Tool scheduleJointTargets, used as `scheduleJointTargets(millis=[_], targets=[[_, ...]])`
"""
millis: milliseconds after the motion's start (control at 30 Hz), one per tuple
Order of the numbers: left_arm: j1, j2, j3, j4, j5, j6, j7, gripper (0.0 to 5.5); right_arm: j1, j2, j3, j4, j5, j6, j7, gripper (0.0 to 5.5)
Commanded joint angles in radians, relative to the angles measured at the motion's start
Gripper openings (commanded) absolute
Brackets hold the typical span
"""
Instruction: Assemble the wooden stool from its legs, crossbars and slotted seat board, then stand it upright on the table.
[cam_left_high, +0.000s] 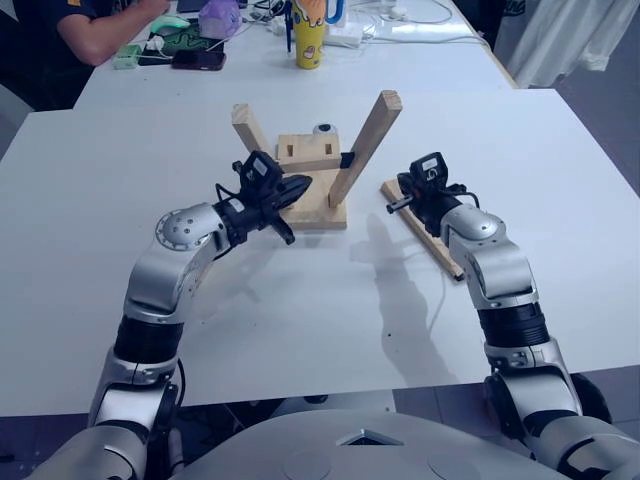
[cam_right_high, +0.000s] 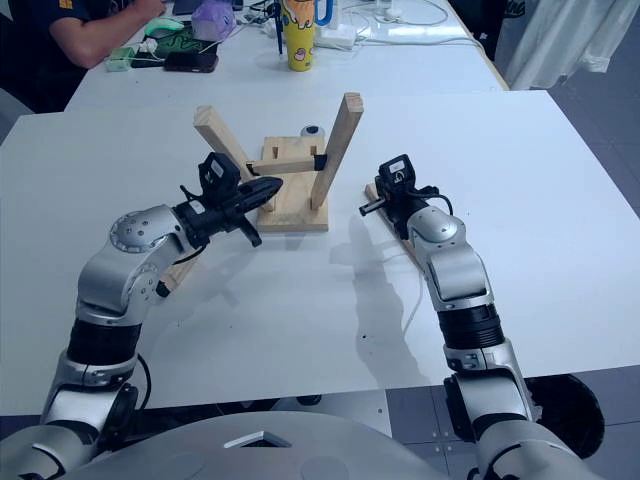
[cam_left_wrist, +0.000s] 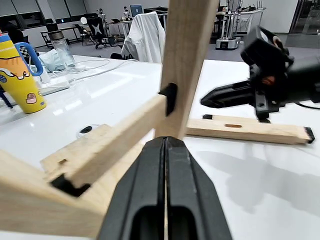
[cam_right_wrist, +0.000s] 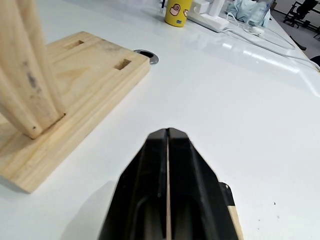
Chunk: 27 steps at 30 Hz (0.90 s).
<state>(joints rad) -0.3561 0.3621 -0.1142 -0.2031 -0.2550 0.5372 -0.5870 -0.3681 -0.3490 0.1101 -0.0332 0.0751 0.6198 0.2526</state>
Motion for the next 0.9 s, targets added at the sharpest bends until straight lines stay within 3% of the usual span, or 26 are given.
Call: scheduleJointTargets(millis=[33, 200, 333, 433, 667, 800, 900], targets=[[-0.037, 0.018, 0.041, 0.054, 0.027, -0.020, 0.036, 0.00, 0.012, 0.019, -0.011, 0.005, -0.016, -0.017, -0.013, 0.02], [-0.062, 0.055, 0.167, 0.081, 0.031, -0.057, 0.097, 0.00, 0.028, 0.036, -0.006, -0.011, -0.033, -0.021, -0.018, 0.02], [-0.158, 0.126, 0.342, 0.381, 0.167, -0.186, 0.398, 0.00, 0.032, 0.053, 0.004, -0.035, -0.040, -0.020, -0.015, 0.02], [-0.154, 0.148, 0.378, 0.465, 0.216, -0.282, 0.484, 0.00, 0.040, 0.056, 0.001, -0.059, -0.034, -0.028, -0.005, 0.02], [-0.034, 0.085, 0.306, 0.263, 0.133, -0.281, 0.361, 0.00, 0.028, 0.051, -0.001, -0.045, -0.035, -0.048, 0.020, 0.02], [0.114, 0.151, 0.164, 0.034, 0.066, -0.148, 0.135, 0.00, 0.024, 0.052, -0.011, -0.041, -0.034, -0.051, 0.022, 0.02], [0.141, 0.189, 0.123, 0.006, 0.080, -0.105, 0.070, 0.48, 0.037, 0.055, -0.023, -0.055, -0.036, -0.047, 0.013, 0.00]])
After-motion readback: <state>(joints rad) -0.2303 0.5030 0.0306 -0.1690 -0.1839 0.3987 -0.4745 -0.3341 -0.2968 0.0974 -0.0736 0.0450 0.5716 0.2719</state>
